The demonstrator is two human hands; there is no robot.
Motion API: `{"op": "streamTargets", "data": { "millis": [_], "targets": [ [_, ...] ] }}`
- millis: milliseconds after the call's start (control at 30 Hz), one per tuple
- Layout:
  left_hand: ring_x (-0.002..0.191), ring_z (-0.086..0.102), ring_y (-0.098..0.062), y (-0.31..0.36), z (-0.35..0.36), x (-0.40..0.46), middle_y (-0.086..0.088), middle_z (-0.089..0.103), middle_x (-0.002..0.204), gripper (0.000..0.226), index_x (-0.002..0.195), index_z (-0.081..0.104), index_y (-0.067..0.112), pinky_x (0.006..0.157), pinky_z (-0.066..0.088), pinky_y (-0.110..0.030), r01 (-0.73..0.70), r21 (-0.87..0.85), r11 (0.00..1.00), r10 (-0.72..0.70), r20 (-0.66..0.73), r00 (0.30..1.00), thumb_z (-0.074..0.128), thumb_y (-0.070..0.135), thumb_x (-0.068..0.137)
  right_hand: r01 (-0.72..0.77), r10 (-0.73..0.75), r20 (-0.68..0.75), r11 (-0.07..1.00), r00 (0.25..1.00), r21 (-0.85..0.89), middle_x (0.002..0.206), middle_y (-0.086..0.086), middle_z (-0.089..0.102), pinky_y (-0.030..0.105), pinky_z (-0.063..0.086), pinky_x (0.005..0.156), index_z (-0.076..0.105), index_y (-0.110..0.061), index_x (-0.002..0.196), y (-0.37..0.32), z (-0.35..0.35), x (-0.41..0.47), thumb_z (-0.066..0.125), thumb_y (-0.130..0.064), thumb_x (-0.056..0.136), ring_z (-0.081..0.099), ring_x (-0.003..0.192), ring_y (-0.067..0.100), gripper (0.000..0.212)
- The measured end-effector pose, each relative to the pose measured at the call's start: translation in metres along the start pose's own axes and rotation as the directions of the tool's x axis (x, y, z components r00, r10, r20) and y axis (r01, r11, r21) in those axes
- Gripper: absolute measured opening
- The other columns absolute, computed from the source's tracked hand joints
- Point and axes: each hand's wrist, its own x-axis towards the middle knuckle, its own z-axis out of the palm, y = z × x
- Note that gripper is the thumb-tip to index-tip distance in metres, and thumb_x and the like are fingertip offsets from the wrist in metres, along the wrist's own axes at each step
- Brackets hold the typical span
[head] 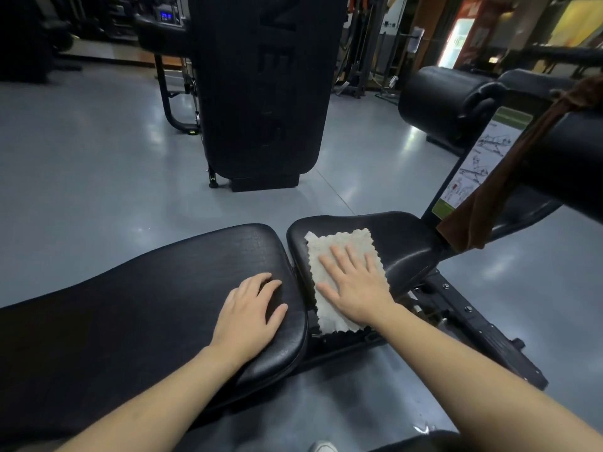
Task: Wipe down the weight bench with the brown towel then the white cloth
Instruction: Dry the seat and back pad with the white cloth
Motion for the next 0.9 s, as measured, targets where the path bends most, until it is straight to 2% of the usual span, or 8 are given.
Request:
{"op": "streamTargets", "data": {
  "millis": [233, 367, 467, 533, 667, 900],
  "targets": [
    [0.136, 0.037, -0.012, 0.0, 0.004, -0.001, 0.009, 0.044, 0.145, 0.054, 0.138, 0.053, 0.028, 0.112, 0.029, -0.033, 0.003, -0.028, 1.0, -0.004, -0.038, 0.999, 0.036, 0.055, 0.094, 0.057, -0.058, -0.013, 0.998, 0.998, -0.04, 0.169, -0.002, -0.009, 0.053, -0.005, 0.124, 0.001, -0.035, 0.16, -0.001, 0.0, 0.022, 0.009, -0.069, 0.098, -0.012, 0.155, 0.024, 0.071],
    [0.136, 0.037, -0.011, 0.001, 0.006, -0.001, 0.009, 0.044, 0.145, 0.052, 0.137, 0.053, 0.028, 0.112, 0.027, -0.032, 0.002, -0.025, 1.0, -0.003, -0.042, 0.999, 0.038, 0.054, 0.094, 0.055, -0.055, -0.013, 0.998, 0.998, -0.042, 0.17, -0.002, -0.006, 0.053, -0.001, 0.124, 0.004, -0.037, 0.159, -0.003, -0.001, 0.046, -0.004, -0.072, 0.087, -0.009, 0.155, 0.025, 0.081],
    [0.136, 0.037, -0.011, 0.0, 0.007, 0.0, 0.009, 0.044, 0.145, 0.051, 0.137, 0.053, 0.027, 0.112, 0.027, -0.03, 0.0, -0.026, 1.0, -0.001, -0.047, 0.999, 0.04, 0.053, 0.095, 0.057, -0.057, -0.003, 0.998, 0.998, -0.03, 0.17, -0.002, -0.005, 0.054, 0.001, 0.124, 0.005, -0.037, 0.16, -0.005, -0.003, 0.063, -0.007, -0.074, 0.083, -0.008, 0.155, 0.025, 0.086],
    [0.136, 0.037, -0.01, 0.0, 0.008, 0.0, 0.009, 0.044, 0.144, 0.051, 0.137, 0.053, 0.027, 0.112, 0.027, -0.03, 0.001, -0.027, 1.0, -0.002, -0.05, 0.999, 0.041, 0.053, 0.095, 0.055, -0.055, 0.01, 0.998, 0.998, -0.019, 0.17, -0.003, -0.005, 0.054, 0.0, 0.124, 0.005, -0.038, 0.16, -0.006, -0.006, 0.074, -0.005, -0.075, 0.083, -0.008, 0.155, 0.024, 0.086],
    [0.137, 0.035, -0.009, -0.002, 0.008, 0.001, 0.011, 0.042, 0.145, 0.05, 0.137, 0.052, 0.029, 0.113, 0.027, -0.03, 0.006, -0.038, 0.999, -0.007, -0.047, 0.999, 0.041, 0.053, 0.095, 0.038, -0.037, 0.038, 0.999, 0.999, -0.03, 0.17, -0.003, -0.004, 0.054, 0.0, 0.123, 0.005, -0.039, 0.16, -0.006, -0.008, 0.095, 0.009, -0.069, 0.096, -0.007, 0.155, 0.023, 0.07],
    [0.136, 0.036, -0.01, -0.003, 0.008, 0.0, 0.011, 0.043, 0.144, 0.05, 0.137, 0.052, 0.03, 0.113, 0.028, -0.031, 0.012, -0.031, 0.999, -0.013, -0.045, 0.999, 0.041, 0.054, 0.094, -0.002, 0.002, 0.04, 1.0, 0.999, 0.005, 0.17, -0.003, -0.004, 0.055, -0.001, 0.123, 0.008, -0.038, 0.16, -0.007, -0.007, 0.092, 0.012, -0.066, 0.099, -0.008, 0.155, 0.023, 0.067]
  ]
}}
